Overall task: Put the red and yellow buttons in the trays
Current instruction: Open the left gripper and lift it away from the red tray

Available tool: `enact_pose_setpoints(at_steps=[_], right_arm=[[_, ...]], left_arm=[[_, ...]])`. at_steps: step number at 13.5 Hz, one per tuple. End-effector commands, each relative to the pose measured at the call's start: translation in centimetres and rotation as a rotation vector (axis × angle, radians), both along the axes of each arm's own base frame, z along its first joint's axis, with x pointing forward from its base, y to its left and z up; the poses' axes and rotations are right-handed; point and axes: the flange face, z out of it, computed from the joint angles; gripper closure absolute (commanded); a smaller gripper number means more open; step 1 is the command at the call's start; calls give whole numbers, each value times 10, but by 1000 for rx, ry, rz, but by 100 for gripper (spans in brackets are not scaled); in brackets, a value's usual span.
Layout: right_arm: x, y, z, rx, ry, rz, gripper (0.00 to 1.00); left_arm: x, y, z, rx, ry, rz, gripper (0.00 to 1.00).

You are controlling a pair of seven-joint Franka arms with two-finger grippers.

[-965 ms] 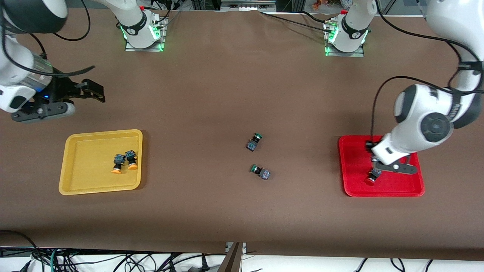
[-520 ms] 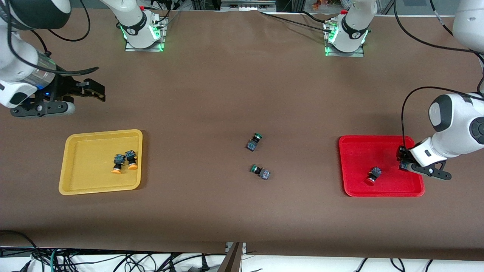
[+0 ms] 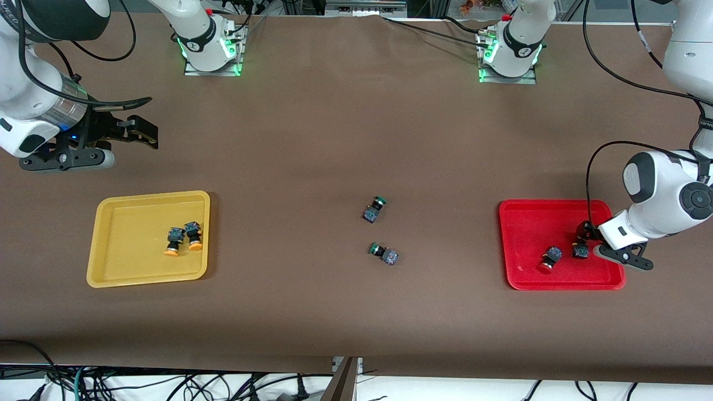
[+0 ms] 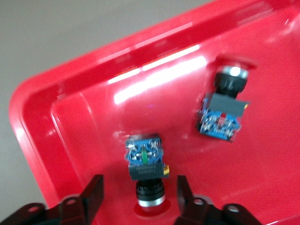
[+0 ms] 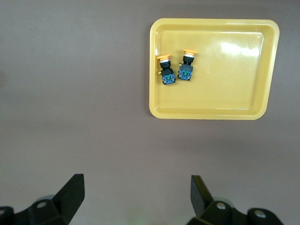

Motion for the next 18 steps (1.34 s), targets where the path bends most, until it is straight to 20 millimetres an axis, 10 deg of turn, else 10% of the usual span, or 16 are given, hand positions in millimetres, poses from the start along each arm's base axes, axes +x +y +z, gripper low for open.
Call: enact_pose_setpoints(at_steps=[1,9,14,15,18], right_arm=[[-3,-1,7,-12,-15,-2,0],[1,-11,8,-12,-21,-18,0],[6,-24,6,-10,-20,-58,0],[9,-23,1,-7,-12,-49,0],[11,-16,4,-29,-17,-33,0]], left_arm=[[6,-15,48,39,25,-38,0],[-6,-147,240,65,207,-33,0],[-30,-173,321,85,224,57,0],[-41,-203,335,118,201,52,0],[-62,-198,358,128,194,186,0]])
